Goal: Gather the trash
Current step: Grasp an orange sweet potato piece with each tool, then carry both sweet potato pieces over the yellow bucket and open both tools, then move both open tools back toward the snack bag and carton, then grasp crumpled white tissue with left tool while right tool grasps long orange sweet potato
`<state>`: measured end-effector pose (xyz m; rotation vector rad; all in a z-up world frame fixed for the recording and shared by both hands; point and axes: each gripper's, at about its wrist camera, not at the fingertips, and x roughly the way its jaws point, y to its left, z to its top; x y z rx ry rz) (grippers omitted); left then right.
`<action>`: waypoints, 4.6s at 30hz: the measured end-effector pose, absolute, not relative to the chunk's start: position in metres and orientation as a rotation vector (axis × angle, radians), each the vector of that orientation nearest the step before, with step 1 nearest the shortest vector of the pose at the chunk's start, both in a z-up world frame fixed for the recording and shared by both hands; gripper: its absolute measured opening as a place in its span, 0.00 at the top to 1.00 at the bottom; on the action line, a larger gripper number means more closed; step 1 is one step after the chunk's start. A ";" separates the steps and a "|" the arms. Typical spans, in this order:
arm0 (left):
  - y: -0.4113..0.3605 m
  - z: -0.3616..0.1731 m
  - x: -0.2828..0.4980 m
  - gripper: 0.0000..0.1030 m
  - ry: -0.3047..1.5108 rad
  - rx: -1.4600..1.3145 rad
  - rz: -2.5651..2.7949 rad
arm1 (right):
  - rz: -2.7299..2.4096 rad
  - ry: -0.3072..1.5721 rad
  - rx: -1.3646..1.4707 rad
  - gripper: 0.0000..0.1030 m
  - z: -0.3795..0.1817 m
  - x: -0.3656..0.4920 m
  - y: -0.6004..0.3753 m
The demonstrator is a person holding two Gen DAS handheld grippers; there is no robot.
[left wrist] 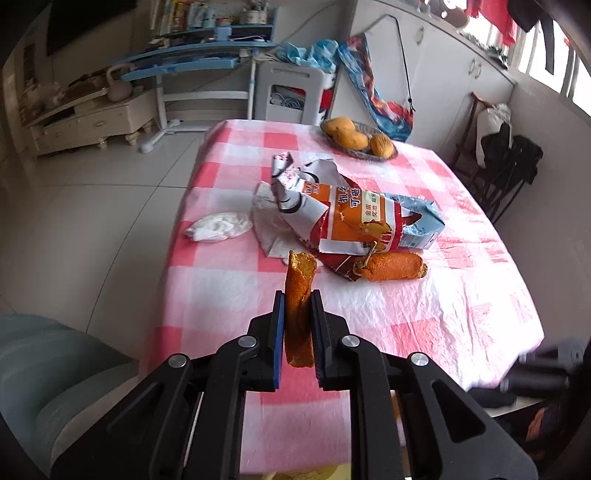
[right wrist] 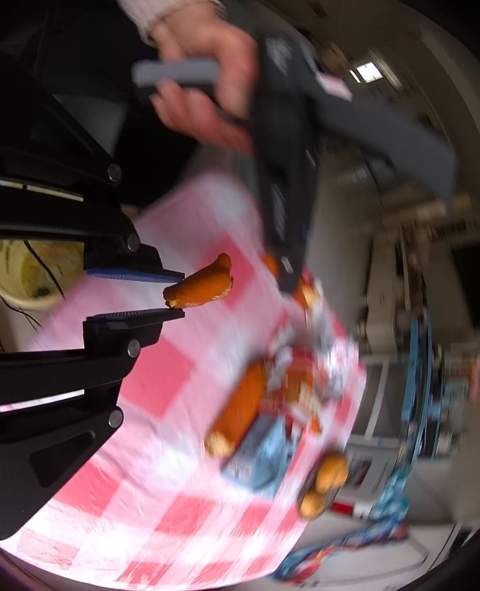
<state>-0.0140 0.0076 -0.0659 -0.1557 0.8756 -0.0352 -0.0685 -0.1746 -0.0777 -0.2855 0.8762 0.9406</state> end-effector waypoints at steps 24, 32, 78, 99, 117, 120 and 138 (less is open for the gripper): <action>-0.050 -0.108 -0.168 0.42 1.052 -0.008 -0.116 | 0.678 0.793 -0.047 0.35 -0.065 -0.103 -0.253; -0.022 -0.084 -0.166 0.29 0.899 -0.078 0.052 | 0.566 0.704 -0.058 0.34 -0.061 -0.102 -0.263; 0.025 0.015 -0.076 0.16 0.609 -0.047 0.156 | 0.727 0.625 -0.432 0.26 -0.056 -0.073 -0.200; 0.043 -0.056 0.055 0.16 0.921 0.020 0.182 | 0.787 0.715 -0.441 0.26 -0.081 0.016 -0.176; 0.082 -0.074 0.083 0.16 1.048 -0.024 0.144 | 0.869 0.829 -0.403 0.26 -0.090 0.034 -0.189; 0.079 -0.077 0.086 0.16 1.058 -0.021 0.124 | 0.914 0.824 -0.372 0.26 -0.088 0.034 -0.183; 0.067 -0.096 0.096 0.16 1.101 0.065 0.091 | 0.815 0.869 -0.519 0.34 -0.117 0.049 -0.164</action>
